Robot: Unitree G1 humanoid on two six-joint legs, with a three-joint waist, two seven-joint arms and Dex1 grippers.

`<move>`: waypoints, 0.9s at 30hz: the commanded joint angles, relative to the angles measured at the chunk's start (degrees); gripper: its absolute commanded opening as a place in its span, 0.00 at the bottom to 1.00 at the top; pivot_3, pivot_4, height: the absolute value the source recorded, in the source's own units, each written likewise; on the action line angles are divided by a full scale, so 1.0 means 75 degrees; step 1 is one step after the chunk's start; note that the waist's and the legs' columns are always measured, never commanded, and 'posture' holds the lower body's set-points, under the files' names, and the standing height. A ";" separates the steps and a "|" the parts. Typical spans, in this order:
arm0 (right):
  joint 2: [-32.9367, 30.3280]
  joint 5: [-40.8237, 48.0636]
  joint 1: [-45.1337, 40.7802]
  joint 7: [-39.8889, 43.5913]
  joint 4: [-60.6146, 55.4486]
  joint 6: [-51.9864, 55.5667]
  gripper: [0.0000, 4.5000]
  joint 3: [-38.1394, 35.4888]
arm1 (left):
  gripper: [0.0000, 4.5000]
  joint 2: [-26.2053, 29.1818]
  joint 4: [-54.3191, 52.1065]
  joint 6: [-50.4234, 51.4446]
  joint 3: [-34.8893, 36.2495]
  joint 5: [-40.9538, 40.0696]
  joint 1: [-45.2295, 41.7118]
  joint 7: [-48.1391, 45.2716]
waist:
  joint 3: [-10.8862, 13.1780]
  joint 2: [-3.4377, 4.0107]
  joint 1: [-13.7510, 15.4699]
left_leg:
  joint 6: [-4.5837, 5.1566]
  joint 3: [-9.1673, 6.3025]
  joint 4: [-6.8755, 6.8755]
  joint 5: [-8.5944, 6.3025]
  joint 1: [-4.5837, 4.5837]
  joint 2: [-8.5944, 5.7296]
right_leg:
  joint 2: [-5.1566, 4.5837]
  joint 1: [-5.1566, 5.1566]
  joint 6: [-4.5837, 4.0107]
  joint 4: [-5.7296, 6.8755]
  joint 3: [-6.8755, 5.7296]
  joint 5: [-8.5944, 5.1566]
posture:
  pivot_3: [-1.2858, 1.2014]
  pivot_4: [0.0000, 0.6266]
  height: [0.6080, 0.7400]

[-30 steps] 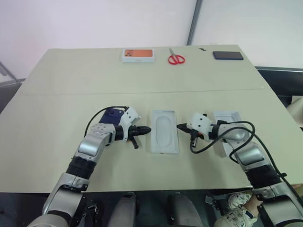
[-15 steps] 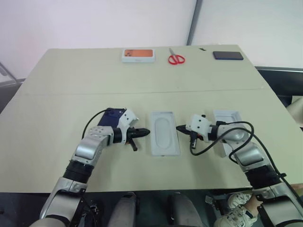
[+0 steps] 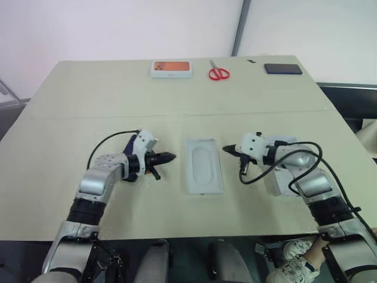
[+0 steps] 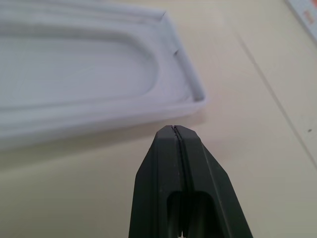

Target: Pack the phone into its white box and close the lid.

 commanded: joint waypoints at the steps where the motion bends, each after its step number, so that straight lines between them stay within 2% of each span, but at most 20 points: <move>1: 0.0532 0.0460 -0.0285 -0.0143 -0.0846 0.0438 0.00 -0.0020 | 0.42 0.0496 0.0080 0.0165 0.0665 -0.0359 -0.0241 -0.0140 | 0.0000 0.0000 -0.0019 | 0.0000 -0.0001 -0.0001 0.0000 0.0000 0.0001 | 0.0002 -0.0002 0.0000 0.0001 0.0001 0.0000 | 0.52 0.24 1.00; 6: 0.1466 0.0202 -0.0410 -0.0525 -0.1087 0.0836 0.00 0.0563 | 0.99 0.1104 0.0811 0.0222 0.1214 -0.0641 -0.0364 -0.0434 | 0.0000 0.0001 -0.0002 | -0.0001 -0.0007 -0.0004 0.0000 0.0000 0.0007 | 0.0010 -0.0010 -0.0001 0.0007 0.0005 0.0000 | 0.52 0.24 1.00; 14: 0.2620 -0.0162 -0.1062 -0.1076 -0.0527 0.1151 0.00 0.1223 | 0.99 0.2099 0.2248 0.0436 0.1361 -0.0638 -0.0882 -0.1136 | -0.0001 -0.0001 0.0015 | -0.0003 -0.0004 -0.0003 0.0002 -0.0006 0.0003 | 0.0012 -0.0022 -0.0002 0.0016 0.0005 0.0001 | 0.52 0.24 1.00; 16: 0.2974 -0.0361 -0.1192 -0.1246 -0.0430 0.1133 0.00 0.1526 | 0.99 0.2294 0.3011 0.0553 0.1384 -0.0627 -0.1253 -0.1338 | -0.0001 -0.0001 0.0001 | -0.0004 -0.0003 -0.0002 0.0002 -0.0006 0.0001 | 0.0012 -0.0023 -0.0002 0.0018 0.0006 0.0001 | 0.52 0.24 1.00; 20: 0.3371 -0.0907 -0.1441 -0.1395 -0.0004 0.1413 0.00 0.2130 | 0.99 0.2635 0.3967 0.0808 0.0785 -0.0235 -0.1578 -0.1967 | -0.0001 -0.0001 -0.0090 | -0.0004 0.0002 -0.0006 0.0002 -0.0007 0.0000 | 0.0023 -0.0038 -0.0003 0.0033 0.0011 0.0001 | 0.52 0.24 1.00; 27: 0.3755 -0.1493 -0.1842 -0.1393 0.0889 0.1365 0.00 0.2795 | 0.99 0.2610 0.4948 0.1460 0.0157 0.0081 -0.1943 -0.3028 | -0.0003 -0.0015 -0.0202 | -0.0006 0.0003 -0.0007 0.0004 -0.0007 0.0001 | 0.0028 -0.0037 -0.0003 0.0042 0.0007 0.0001 | 0.52 0.24 1.00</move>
